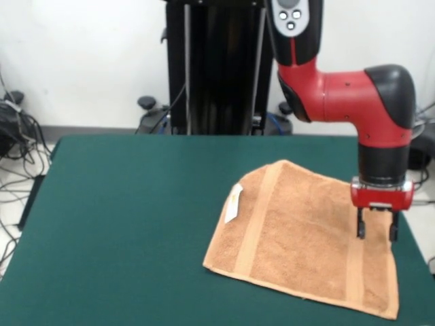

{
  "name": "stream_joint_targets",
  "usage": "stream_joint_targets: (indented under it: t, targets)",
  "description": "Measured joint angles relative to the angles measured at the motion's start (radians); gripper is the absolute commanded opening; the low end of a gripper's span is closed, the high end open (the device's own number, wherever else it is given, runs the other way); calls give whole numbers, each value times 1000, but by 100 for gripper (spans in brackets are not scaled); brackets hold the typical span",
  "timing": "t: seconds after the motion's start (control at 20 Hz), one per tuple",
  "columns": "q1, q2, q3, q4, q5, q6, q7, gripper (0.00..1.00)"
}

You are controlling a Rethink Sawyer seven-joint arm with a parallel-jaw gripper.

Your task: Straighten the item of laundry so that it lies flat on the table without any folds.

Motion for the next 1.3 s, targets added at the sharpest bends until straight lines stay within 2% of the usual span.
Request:
stream_joint_targets:
  t: [0.35, 0.6, 0.8, 0.9, 1.3]
  targets:
    - [-6, -3, 0, 5, -16, 0, 0, 100]
    - [-8, -51, -22, 67, -24, 0, 0, 100]
    - [-33, -97, -47, 116, -80, 0, 0, 100]
    - [-77, -122, -71, 137, -152, 0, 0, 100]
    - [-147, -123, -121, 139, -236, 0, 0, 100]
